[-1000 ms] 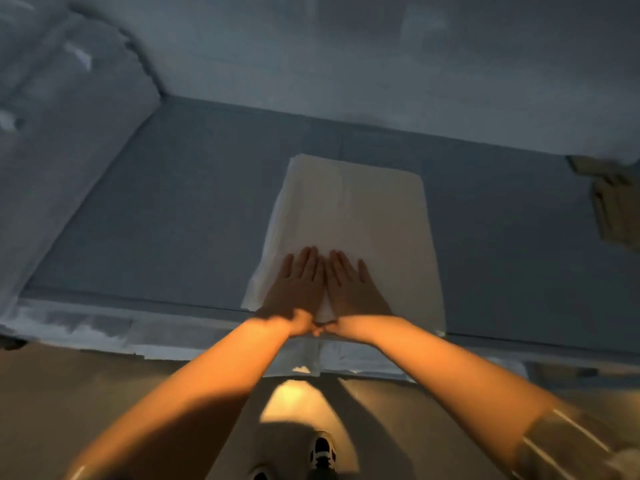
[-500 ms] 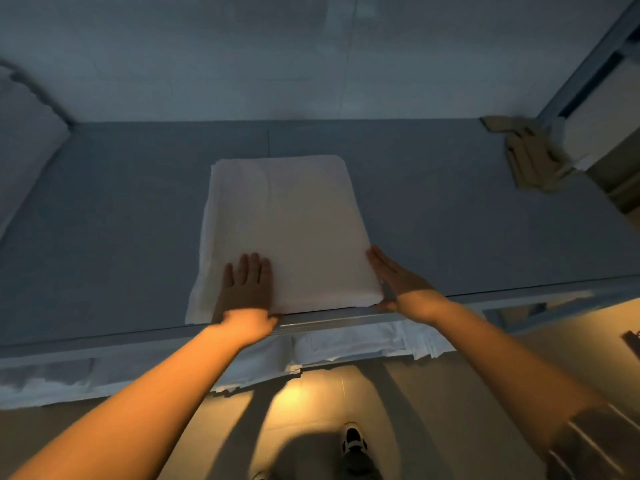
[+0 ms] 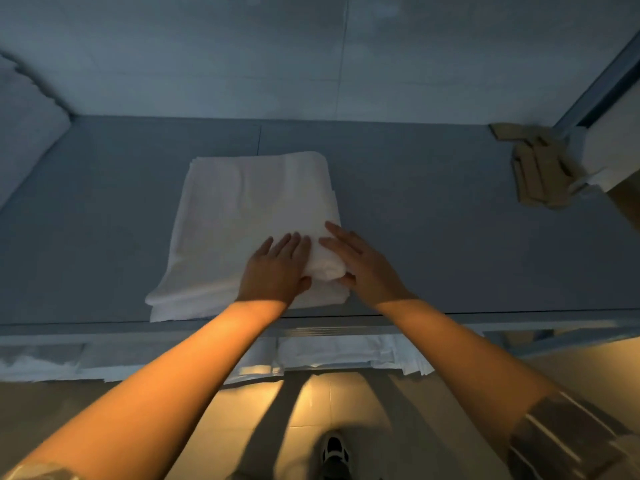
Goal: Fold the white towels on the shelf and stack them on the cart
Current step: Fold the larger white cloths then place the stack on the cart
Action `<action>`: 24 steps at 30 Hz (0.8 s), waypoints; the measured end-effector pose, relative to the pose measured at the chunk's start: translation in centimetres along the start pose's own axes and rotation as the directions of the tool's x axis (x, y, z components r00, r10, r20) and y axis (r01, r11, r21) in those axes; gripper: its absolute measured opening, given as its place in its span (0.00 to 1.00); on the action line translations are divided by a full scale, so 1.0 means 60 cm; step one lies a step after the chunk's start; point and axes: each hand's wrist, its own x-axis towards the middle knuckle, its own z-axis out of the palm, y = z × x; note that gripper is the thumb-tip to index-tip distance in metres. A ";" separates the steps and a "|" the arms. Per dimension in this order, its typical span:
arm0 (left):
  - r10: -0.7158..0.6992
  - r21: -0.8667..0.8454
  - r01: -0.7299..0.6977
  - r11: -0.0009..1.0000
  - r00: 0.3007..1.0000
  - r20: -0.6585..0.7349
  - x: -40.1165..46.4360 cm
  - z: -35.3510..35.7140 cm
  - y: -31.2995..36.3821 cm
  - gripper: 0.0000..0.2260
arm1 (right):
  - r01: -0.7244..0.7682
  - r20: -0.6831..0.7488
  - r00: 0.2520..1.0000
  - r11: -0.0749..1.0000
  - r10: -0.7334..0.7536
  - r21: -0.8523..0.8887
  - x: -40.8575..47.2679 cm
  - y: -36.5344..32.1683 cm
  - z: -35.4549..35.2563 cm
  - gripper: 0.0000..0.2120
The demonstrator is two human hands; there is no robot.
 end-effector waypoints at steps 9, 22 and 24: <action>-0.231 0.184 0.191 0.964 0.946 0.229 -0.017 0.080 0.021 0.37 | -0.379 0.110 0.919 0.925 0.379 -0.020 -0.029 0.041 0.044 0.23; -0.162 0.174 0.131 0.976 0.970 0.180 -0.003 0.039 0.053 0.37 | -0.729 0.046 0.593 0.512 0.804 0.455 -0.028 0.000 0.102 0.04; -0.155 0.169 0.129 0.977 0.976 0.155 0.011 0.028 0.039 0.36 | -0.719 0.073 0.603 0.501 0.795 0.482 -0.026 0.000 0.099 0.06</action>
